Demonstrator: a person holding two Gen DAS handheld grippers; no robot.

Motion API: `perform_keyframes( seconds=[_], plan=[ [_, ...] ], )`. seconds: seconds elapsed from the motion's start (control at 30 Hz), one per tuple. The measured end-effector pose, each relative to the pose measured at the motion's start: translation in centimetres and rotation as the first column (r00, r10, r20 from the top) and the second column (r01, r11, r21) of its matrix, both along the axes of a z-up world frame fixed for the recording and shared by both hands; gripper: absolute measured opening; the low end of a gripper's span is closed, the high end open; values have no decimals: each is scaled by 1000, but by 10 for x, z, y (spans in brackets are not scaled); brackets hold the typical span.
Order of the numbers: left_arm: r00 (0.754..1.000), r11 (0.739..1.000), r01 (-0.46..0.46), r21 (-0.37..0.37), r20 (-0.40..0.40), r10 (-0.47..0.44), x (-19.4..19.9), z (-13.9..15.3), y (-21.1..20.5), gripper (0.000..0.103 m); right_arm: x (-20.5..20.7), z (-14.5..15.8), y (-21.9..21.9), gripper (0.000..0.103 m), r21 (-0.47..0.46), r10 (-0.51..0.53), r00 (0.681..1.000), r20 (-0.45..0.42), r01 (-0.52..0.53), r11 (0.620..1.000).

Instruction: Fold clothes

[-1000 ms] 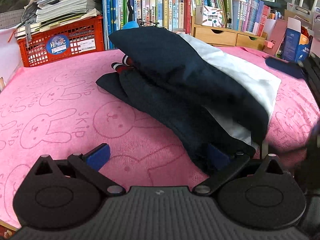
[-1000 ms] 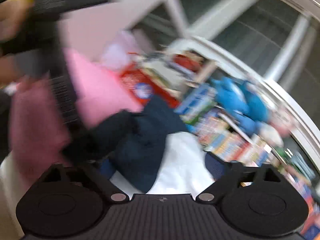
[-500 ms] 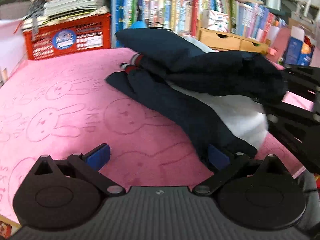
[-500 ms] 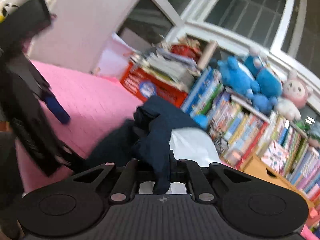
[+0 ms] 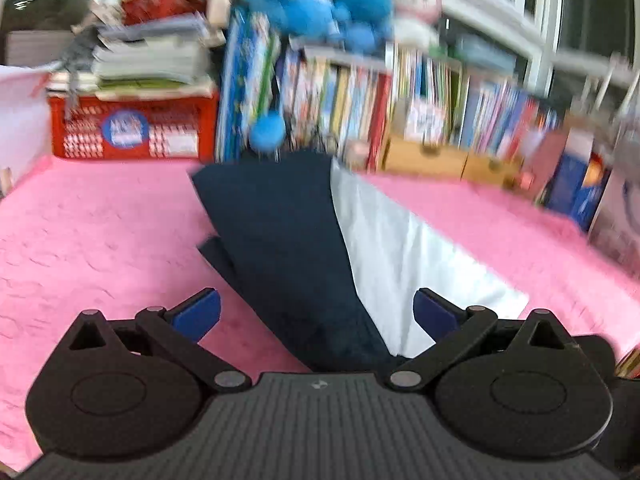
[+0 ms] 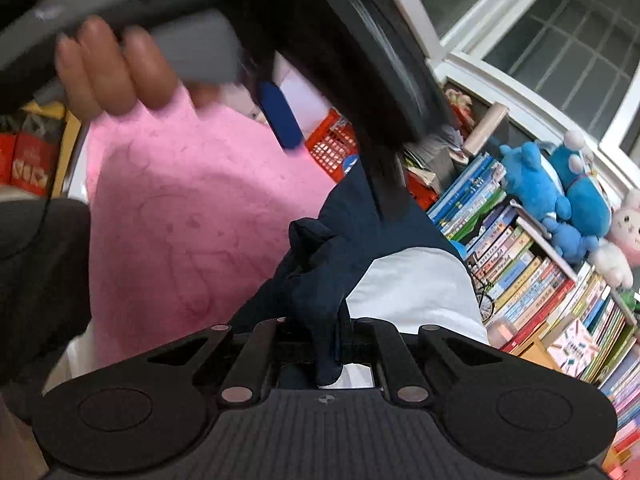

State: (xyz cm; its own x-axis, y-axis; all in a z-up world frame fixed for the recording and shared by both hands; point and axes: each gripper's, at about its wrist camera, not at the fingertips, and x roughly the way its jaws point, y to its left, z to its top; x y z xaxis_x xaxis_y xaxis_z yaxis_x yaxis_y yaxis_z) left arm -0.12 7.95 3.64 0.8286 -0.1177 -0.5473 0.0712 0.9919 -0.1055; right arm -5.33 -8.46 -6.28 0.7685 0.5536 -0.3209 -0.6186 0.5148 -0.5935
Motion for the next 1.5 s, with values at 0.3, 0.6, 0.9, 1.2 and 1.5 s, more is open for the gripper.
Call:
perform_keyframes(
  seconds=[0.3,0.6,0.9,1.2,1.5],
  plan=[
    [996,997,11,75,-92,-4,8,-36,-3,103,14,6,-41,68,42,-93,995,-36,95,995],
    [996,996,39,75,-88,-33,11,-39,0,103,28,13,-82,73,80,-184,980,-76,190,979],
    [996,995,66,74,-70,-61,9,-41,2,103,76,12,-110,73,105,-374,922,-94,383,918],
    [993,991,103,82,-69,-98,9,-41,0,103,124,30,-128,35,207,-399,811,-428,517,830],
    [984,982,169,82,-69,-163,6,-41,2,103,53,65,-118,15,252,-481,823,-302,555,793]
  ],
)
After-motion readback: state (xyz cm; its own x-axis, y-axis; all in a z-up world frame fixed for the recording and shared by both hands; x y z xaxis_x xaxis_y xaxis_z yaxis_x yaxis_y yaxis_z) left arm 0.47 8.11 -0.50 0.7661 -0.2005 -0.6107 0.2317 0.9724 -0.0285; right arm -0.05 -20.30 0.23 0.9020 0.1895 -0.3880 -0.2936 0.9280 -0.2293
